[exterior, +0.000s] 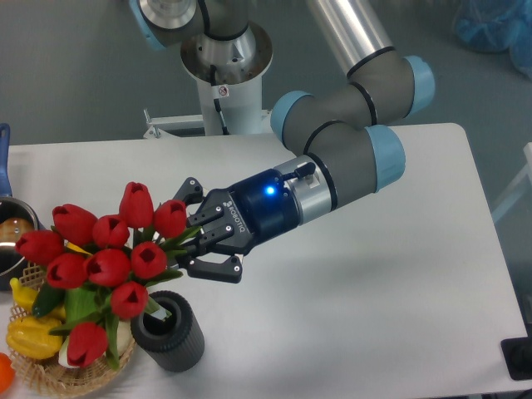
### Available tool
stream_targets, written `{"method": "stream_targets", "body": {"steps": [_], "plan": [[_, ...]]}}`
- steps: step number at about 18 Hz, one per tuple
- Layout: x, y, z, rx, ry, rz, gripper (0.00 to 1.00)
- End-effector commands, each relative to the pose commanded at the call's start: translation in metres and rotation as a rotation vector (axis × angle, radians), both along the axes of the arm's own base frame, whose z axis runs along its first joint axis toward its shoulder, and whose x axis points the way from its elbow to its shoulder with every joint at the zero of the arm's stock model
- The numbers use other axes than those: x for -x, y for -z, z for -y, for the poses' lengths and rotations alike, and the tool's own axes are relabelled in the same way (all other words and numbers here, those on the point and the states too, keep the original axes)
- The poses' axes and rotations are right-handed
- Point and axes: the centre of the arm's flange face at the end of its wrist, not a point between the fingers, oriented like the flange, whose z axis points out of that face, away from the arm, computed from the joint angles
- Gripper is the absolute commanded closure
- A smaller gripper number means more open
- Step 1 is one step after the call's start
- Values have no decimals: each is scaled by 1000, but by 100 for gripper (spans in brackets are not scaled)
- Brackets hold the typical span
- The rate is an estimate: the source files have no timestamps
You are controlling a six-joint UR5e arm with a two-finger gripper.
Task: Insert the flowers into the vase
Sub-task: 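Push the tulip stems down into the vase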
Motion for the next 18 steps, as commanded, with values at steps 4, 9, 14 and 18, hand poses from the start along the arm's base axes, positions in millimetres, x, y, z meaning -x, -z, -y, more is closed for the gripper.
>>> {"method": "stream_targets", "body": {"steps": [4, 9, 14, 18], "plan": [[-1, 13, 1, -3, 1, 8, 100], [-5, 35, 3, -4, -1, 7, 100], [-8, 50, 5, -1, -4, 7, 100], [-13, 84, 7, -2, -9, -13, 100]]}}
